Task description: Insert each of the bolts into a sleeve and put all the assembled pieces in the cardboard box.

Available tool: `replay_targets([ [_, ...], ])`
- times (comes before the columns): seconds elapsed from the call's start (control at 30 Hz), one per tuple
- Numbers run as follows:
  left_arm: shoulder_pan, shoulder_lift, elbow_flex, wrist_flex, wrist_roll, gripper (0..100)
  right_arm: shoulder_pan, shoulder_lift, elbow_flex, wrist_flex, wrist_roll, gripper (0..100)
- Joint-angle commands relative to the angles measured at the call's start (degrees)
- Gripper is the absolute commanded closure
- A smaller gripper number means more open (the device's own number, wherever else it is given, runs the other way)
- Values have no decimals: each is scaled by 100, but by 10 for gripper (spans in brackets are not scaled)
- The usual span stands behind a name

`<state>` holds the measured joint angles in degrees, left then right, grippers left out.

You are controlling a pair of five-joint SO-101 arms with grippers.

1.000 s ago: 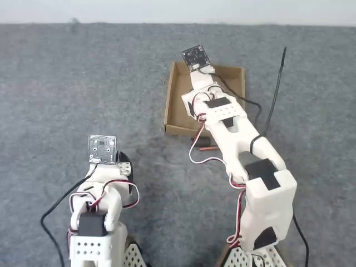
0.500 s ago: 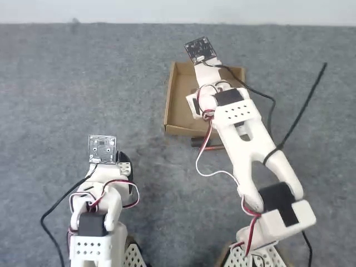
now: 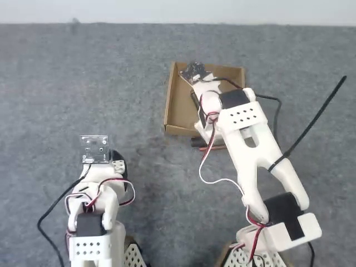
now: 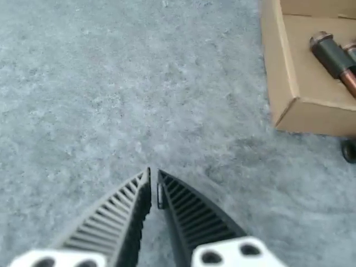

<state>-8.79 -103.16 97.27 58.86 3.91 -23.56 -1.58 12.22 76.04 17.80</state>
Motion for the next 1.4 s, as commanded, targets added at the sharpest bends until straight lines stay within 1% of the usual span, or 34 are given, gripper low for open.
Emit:
replay_targets([
  [0.0,-53,-114,-75,-176,-44,981,-295,-338,360,-13,105,989],
  [0.13,-53,-114,-75,-185,-44,981,-576,-629,1055,-198,97,989],
  [0.33,-62,-114,-75,-158,-53,981,-927,-1534,2075,-286,88,989],
  [0.43,-62,-114,-75,-9,-88,980,-1095,-1947,2435,-286,114,989],
  [0.57,-62,-114,-75,53,-466,980,-1059,-2193,2752,-558,123,986],
  [0.7,-62,-114,-75,53,-510,980,-980,-2123,2892,-910,132,985],
  [0.77,-62,-114,-75,53,-510,980,-989,-2000,2892,-998,132,965],
  [0.87,-62,-114,-75,53,-510,980,-998,-1815,2875,-1156,158,898],
  [0.97,-62,-114,-75,53,-510,980,-980,-1675,2875,-1385,527,884],
  [1.13,-62,-114,-75,53,-510,980,-980,-1358,2875,-1965,923,908],
  [1.27,-62,-114,-75,53,-510,980,-980,-998,2875,-2466,1600,907],
  [1.37,-62,-114,-75,53,-519,980,-927,-813,2875,-2809,1943,907],
])
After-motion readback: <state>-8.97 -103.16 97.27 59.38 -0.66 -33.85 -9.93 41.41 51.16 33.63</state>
